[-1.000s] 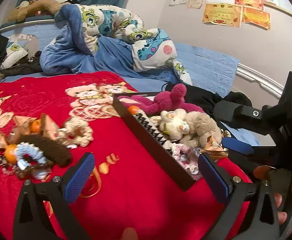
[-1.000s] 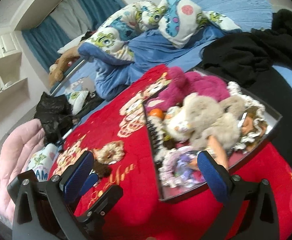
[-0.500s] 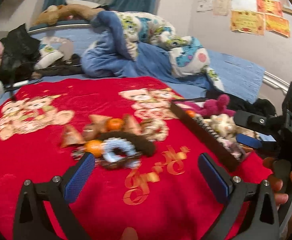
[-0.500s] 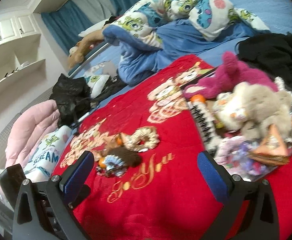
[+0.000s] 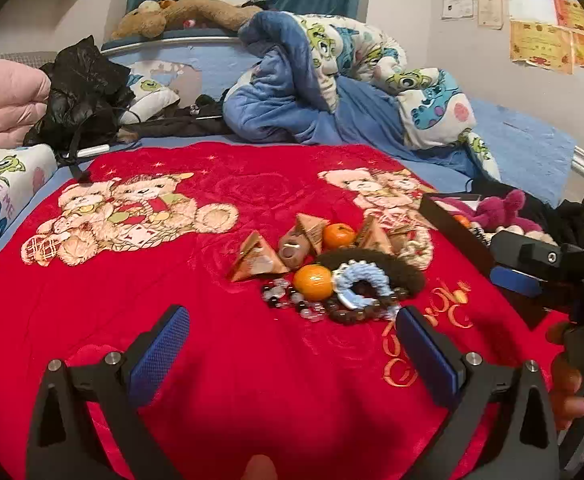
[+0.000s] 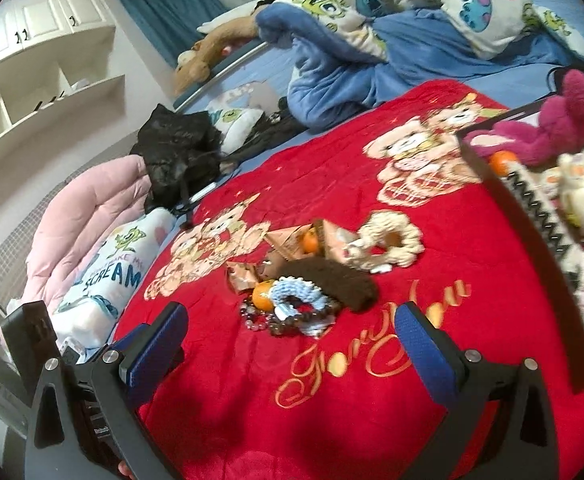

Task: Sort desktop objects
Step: 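Move both tools over the remaining small items on the red blanket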

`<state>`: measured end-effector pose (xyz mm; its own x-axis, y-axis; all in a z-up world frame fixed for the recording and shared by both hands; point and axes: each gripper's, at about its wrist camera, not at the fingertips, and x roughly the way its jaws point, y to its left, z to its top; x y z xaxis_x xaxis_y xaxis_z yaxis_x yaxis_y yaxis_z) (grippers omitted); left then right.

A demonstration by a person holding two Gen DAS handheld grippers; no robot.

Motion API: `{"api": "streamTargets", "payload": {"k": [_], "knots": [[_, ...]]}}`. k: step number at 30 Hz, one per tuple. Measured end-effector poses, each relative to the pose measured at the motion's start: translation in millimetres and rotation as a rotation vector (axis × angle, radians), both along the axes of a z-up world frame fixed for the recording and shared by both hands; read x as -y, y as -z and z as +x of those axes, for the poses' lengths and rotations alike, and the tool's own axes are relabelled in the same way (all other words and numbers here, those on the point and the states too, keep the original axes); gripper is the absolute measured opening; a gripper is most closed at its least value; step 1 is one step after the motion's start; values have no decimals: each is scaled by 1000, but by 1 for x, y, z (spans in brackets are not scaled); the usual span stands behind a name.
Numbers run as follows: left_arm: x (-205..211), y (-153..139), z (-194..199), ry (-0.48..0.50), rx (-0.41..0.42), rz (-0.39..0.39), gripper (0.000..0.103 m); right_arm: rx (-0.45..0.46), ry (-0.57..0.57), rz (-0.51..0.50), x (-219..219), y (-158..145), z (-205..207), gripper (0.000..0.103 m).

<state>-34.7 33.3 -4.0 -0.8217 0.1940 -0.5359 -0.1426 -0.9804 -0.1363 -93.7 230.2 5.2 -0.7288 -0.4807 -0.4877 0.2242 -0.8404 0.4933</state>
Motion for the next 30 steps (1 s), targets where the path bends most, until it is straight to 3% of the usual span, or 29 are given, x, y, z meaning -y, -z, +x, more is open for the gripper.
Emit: {"api": "streamTargets", "payload": {"k": [13,17,22,23,27,30], "knots": [[-6,24,-54,2,74,-52,103,5,-55,114,31,16,-47,103],[-11,34,-70,3,119,-78,103,33,-109,193,48,28,-67,90],[-17,58,-90,-52,233,-148,103,43,-137,280,59,36,-76,88],[-19,62,-93,-57,251,-160,103,45,-141,305,60,36,-77,84],[-25,62,-88,-71,217,-211,103,54,-135,405,61,43,-76,78],[-20,64,-90,-67,236,-180,103,34,-150,437,65,43,-73,72]]}}
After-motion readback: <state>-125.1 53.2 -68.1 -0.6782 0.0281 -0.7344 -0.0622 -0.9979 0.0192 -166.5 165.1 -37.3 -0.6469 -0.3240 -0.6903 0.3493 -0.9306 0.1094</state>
